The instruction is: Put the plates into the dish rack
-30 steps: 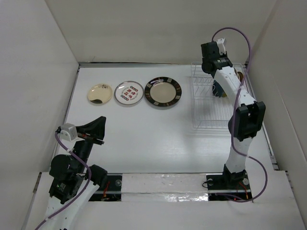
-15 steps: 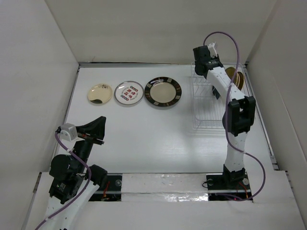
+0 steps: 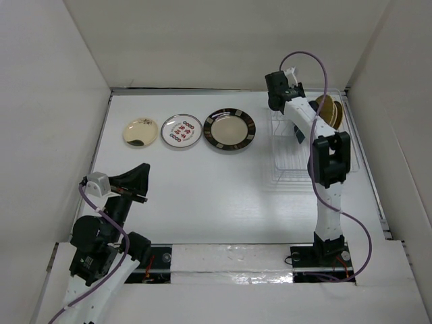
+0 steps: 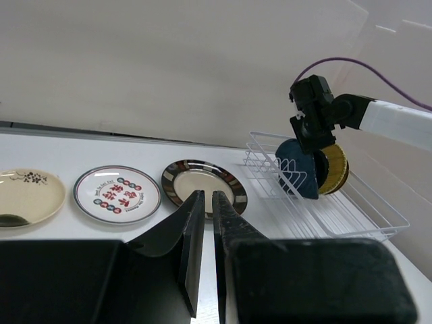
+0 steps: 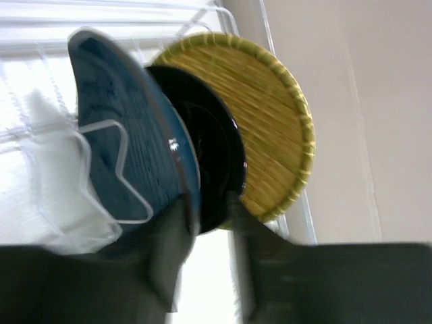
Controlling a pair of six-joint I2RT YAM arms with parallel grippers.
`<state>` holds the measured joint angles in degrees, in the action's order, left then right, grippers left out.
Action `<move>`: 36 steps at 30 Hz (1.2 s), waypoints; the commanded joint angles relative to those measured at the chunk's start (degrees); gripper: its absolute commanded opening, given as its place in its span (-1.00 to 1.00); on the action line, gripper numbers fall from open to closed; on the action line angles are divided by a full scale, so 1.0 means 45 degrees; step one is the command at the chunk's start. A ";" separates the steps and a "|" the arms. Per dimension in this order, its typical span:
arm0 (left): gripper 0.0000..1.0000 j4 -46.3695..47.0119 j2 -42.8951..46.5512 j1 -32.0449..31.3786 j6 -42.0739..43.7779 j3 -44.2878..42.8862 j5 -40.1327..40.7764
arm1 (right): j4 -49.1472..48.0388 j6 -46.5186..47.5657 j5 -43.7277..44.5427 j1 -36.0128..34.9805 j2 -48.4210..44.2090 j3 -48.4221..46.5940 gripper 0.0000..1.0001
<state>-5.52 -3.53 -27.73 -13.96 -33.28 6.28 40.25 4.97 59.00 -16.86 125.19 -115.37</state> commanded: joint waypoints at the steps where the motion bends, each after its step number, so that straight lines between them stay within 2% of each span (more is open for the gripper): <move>1: -0.84 0.0484 -0.0289 -0.0089 -0.0024 -0.0144 0.0068 | -0.0877 -0.0616 -0.0258 -0.0022 -0.1020 -0.0007 -0.11; 5: -0.84 0.0484 -0.0446 -0.0089 -0.0004 -0.0144 0.0127 | -0.0937 -0.1666 -0.1836 -0.0022 -0.2269 0.0208 0.17; 7: -0.84 0.0484 -0.0562 -0.0089 -0.0004 -0.0144 0.0166 | -0.1072 -0.1983 -0.2483 -0.0177 -0.3223 0.0364 0.20; 9: -0.84 0.0484 -0.0602 -0.0089 0.0015 -0.0144 0.0263 | -0.1812 -0.2354 -0.3965 -0.0470 -0.3987 0.1062 0.20; 10: -0.84 0.0504 -0.0680 -0.0089 -0.0004 -0.0125 0.0322 | -0.2705 -0.2568 -0.5402 -0.0936 -0.4764 0.1455 0.07; 12: -0.85 0.0543 -0.0778 -0.0089 0.0015 -0.0105 0.0420 | -0.3608 -0.2842 -0.6777 -0.1523 -0.5394 0.2623 -0.25; 13: -0.85 0.0523 -0.0933 -0.0089 0.0015 -0.0105 0.0459 | -0.4038 -0.3017 -0.7344 -0.2164 -0.5610 0.2959 -0.68; 14: -0.86 0.0543 -0.1031 -0.0089 0.0015 -0.0105 0.0517 | -0.4738 -0.3464 -0.8027 -0.2519 -0.5825 0.3291 -0.91; 15: -0.87 0.0523 -0.1148 -0.0089 -0.0023 -0.0066 0.0672 | -0.5074 -0.3778 -0.8188 -0.2890 -0.5885 0.3584 -1.00; 17: -0.97 0.0426 -0.1751 -0.0089 -0.0198 -0.0124 0.1081 | -0.6435 -0.4382 -0.8714 -0.3922 -0.6041 0.5219 -1.00; 18: -1.00 0.0368 -0.1755 -0.0089 -0.0277 -0.0125 0.1239 | -0.6908 -0.4580 -0.8814 -0.4257 -0.6100 0.5228 -1.00; 26: -1.00 0.0035 -0.4622 -0.0089 -0.1272 -0.0593 0.2295 | -0.9957 -0.5441 -1.0690 -0.6680 -0.6860 0.9440 -1.00; 29: -1.00 0.0229 -0.6145 0.0865 -0.1895 -0.0964 0.1867 | -1.0602 -0.5499 -1.1000 -0.7132 -0.7719 1.0692 -1.00; 32: -0.79 0.0988 -0.7922 0.2095 -0.2889 -0.1198 0.0680 | -1.1812 -0.5713 -1.1915 -0.7249 -0.8676 1.2314 -1.00; 33: -0.66 0.1147 -0.8429 0.2505 -0.3262 -0.1257 0.0326 | -1.1970 -0.5772 -1.2133 -0.7249 -0.8852 1.2937 -1.00; 34: -0.56 0.1574 -0.9536 0.3398 -0.3672 -0.1335 -0.0103 | -1.2126 -0.5850 -1.2348 -0.7249 -0.8990 1.3214 -0.99; 36: -0.42 0.2571 -1.0714 0.4321 -0.4762 -0.1394 -0.1121 | -1.2362 -0.6221 -1.2837 -0.7366 -0.9303 1.3566 -0.95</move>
<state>-1.80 -45.78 -13.08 -26.94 -37.23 7.88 -5.93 -20.56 5.61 -49.58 86.61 -55.48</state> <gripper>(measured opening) 0.270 0.024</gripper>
